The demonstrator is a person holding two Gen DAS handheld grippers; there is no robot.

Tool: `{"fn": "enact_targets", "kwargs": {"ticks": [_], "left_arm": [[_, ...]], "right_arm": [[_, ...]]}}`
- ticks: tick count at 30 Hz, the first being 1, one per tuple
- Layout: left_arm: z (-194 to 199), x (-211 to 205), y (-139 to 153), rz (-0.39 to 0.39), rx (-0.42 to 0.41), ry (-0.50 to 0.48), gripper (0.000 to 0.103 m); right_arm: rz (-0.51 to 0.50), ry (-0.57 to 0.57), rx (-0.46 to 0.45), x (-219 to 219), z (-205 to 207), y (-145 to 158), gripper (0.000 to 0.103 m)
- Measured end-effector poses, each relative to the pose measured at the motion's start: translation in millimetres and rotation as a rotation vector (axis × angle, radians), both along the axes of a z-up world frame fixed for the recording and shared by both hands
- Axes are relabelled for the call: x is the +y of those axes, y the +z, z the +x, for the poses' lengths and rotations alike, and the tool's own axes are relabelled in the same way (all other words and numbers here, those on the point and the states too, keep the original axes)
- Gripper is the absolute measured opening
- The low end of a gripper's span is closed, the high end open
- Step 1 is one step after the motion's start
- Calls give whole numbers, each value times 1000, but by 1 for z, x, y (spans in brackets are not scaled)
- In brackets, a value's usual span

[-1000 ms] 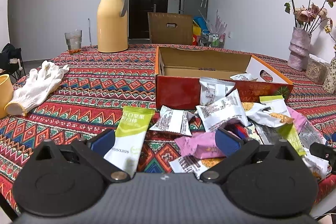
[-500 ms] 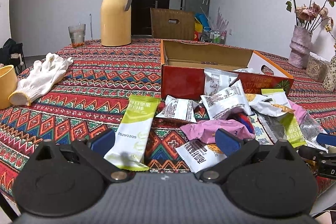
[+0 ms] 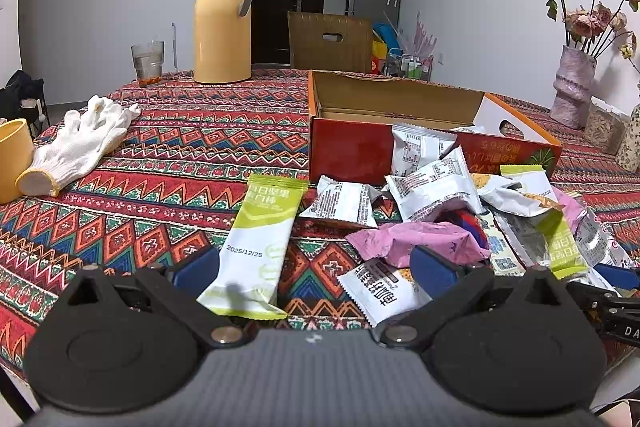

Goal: Organize snacks
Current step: 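Grasp a white packet with the right gripper while the left gripper approaches a green bar, then grasp the green protein bar with the left gripper and lift it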

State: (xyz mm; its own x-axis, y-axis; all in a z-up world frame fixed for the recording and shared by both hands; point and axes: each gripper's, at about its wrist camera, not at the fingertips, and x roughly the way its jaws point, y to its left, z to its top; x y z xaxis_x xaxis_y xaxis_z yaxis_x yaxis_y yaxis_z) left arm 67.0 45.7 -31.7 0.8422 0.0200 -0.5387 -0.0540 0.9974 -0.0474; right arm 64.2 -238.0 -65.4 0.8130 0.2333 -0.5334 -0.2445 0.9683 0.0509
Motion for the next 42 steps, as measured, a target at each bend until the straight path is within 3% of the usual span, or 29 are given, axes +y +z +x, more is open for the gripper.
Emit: {"fn": "enact_targets", "kwargs": {"ticks": [19,32,34,38,42], "left_arm": [[9,15,3,12,7,61,103],[59,33,-8,77,105,105,103],[66,36,-12,66,126,104,101],[75,37,-20,49,168,94,84],[77,37,-23,44,177,92,75]], "right_arm": [[22,-119,-117,-22,-11,22,47],[36,-174,-160,-33,11,30,47],[39,-175,-158,-32,15,30,47],[43,-176,-150,-31,22,28,47],[46,-174,-147,-29,26,27,47]]}}
